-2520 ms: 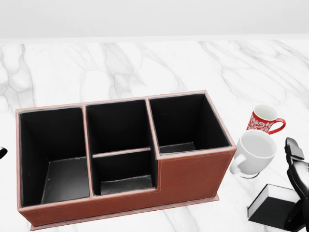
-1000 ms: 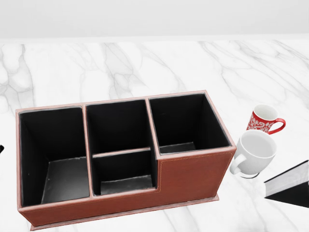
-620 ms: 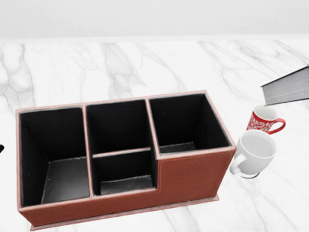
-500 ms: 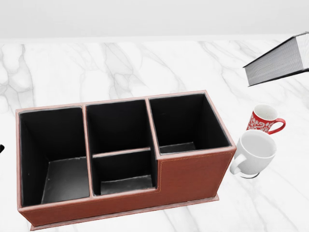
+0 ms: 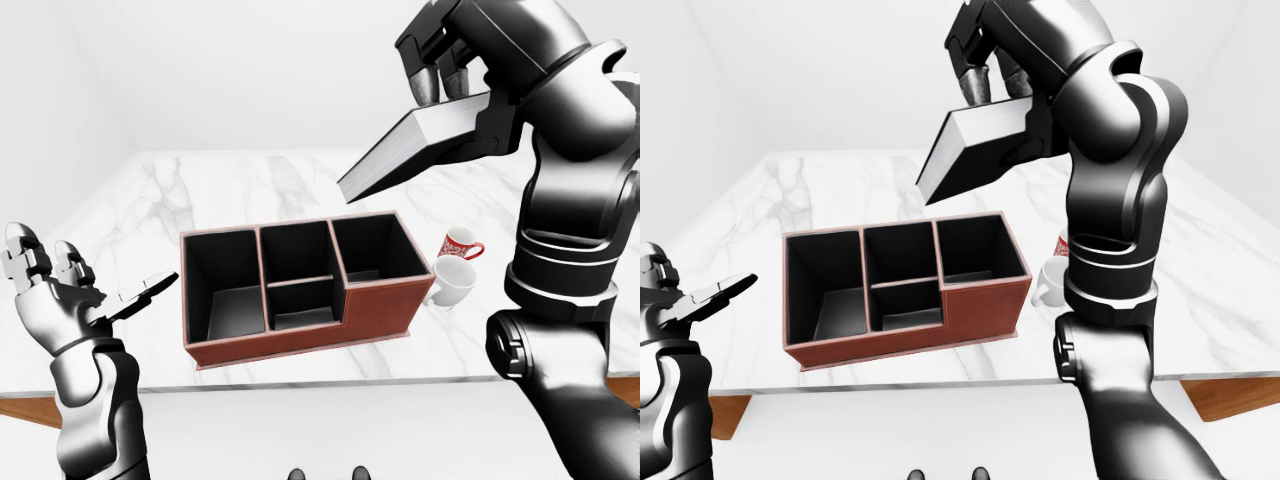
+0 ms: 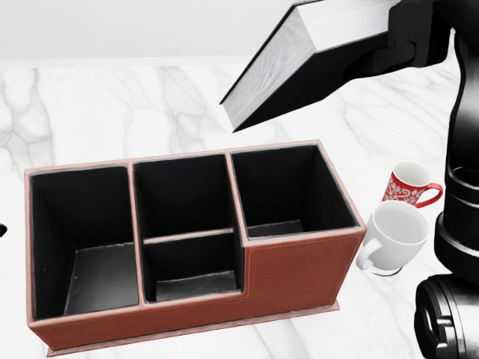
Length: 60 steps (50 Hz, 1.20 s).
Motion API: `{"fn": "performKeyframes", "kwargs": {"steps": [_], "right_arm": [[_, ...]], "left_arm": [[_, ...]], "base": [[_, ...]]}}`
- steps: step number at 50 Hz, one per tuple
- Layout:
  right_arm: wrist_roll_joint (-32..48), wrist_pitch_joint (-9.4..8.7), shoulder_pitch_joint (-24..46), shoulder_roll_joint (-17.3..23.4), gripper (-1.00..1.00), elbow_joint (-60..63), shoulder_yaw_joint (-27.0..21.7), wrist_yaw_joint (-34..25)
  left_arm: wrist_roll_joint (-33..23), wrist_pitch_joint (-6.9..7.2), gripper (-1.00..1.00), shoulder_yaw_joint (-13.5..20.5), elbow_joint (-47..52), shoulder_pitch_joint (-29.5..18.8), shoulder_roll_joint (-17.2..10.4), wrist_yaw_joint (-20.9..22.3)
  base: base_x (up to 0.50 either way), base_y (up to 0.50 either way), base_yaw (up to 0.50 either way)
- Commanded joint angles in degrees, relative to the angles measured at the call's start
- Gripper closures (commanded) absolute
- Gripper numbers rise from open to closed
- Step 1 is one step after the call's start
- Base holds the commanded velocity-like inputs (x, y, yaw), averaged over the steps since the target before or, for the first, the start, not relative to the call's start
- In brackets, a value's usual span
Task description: Pick up the book and place it in the right compartment of the caddy.
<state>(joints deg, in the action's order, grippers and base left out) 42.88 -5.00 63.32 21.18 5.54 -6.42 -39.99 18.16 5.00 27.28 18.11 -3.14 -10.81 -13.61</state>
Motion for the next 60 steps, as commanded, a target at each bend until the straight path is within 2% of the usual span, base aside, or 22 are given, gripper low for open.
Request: {"fn": "performKeyframes", "kwargs": {"steps": [1,12,17,27,37,60], "right_arm": [[-9.75,0.00,3.62,-4.03,1.00,-4.32,2.83,-0.01],[-5.71,0.00,0.97,-4.55,1.00,-7.28,5.50,-0.01],[-4.67,0.00,0.33,-5.50,1.00,-9.78,4.58,-0.01],[0.90,0.00,0.93,-3.21,1.00,-17.75,5.20,-0.01],[4.92,0.00,0.91,-2.91,1.00,-19.34,4.80,-0.01],[4.55,0.00,-0.95,-3.63,1.00,-25.04,3.86,-0.01]], "left_arm": [[0.06,0.00,-1.00,0.06,0.23,0.15,0.07,0.00],[0.18,0.00,-1.00,0.08,-0.39,0.03,-0.06,0.05],[0.33,0.00,-1.00,0.22,-0.26,0.01,-0.13,0.06],[0.47,0.00,-1.00,0.27,-0.17,-0.13,-0.28,-0.10],[0.44,0.00,-1.00,0.27,-0.41,-0.05,-0.21,0.00],[0.30,0.00,-1.00,0.25,-0.19,0.09,-0.11,-0.02]], "base": [[0.00,0.00,0.00],[0.00,0.00,0.00],[0.00,0.00,0.00],[0.00,0.00,0.00],[0.00,0.00,0.00],[0.00,0.00,0.00]]}}
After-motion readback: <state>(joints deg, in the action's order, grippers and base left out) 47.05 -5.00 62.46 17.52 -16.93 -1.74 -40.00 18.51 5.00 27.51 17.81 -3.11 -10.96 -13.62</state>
